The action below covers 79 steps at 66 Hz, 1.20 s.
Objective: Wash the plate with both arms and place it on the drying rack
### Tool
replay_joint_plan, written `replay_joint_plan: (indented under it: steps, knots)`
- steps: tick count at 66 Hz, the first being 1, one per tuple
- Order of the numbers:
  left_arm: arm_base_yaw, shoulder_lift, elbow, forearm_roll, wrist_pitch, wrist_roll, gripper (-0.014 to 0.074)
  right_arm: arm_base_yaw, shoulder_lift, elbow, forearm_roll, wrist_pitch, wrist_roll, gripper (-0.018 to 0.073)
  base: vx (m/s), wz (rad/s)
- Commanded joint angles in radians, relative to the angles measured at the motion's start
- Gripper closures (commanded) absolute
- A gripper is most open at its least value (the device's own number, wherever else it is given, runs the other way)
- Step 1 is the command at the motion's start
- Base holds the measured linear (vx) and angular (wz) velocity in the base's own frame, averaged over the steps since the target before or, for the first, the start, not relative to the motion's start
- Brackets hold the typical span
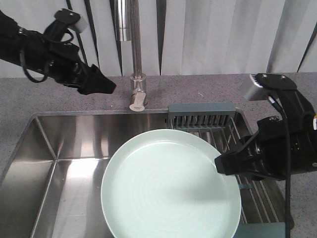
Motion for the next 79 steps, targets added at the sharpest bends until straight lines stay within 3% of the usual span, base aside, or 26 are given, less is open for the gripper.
replay_joint_plan:
  steps: [1,14,24,38,51,79]
  knots:
    - [0.037,-0.137,0.039,-0.006,-0.023,-0.115,0.0027,0.002,-0.021,-0.025,0.035,-0.037,-0.01,0.0568,0.0,0.0]
    - [0.124,-0.341,0.296,0.047,-0.138,-0.203,0.0059,0.002,-0.021,-0.025,0.035,-0.037,-0.01,0.0568,0.0,0.0]
    - [0.149,-0.488,0.446,0.218,-0.149,-0.346,0.0079,0.002,-0.021,-0.025,0.035,-0.037,-0.01,0.0568,0.0,0.0]
    - [0.149,-0.661,0.59,0.507,-0.152,-0.643,0.0099,0.002,-0.021,-0.025,0.035,-0.037,-0.01,0.0568,0.0,0.0]
    - [0.149,-0.823,0.698,0.643,-0.16,-0.831,0.0101,0.002,-0.021,-0.025,0.035,-0.037,-0.01,0.0568,0.0,0.0]
    - [0.149,-1.044,0.801,0.651,-0.15,-0.85,0.0101,0.002,-0.021,-0.025,0.035,-0.037,-0.01,0.0568,0.0,0.0]
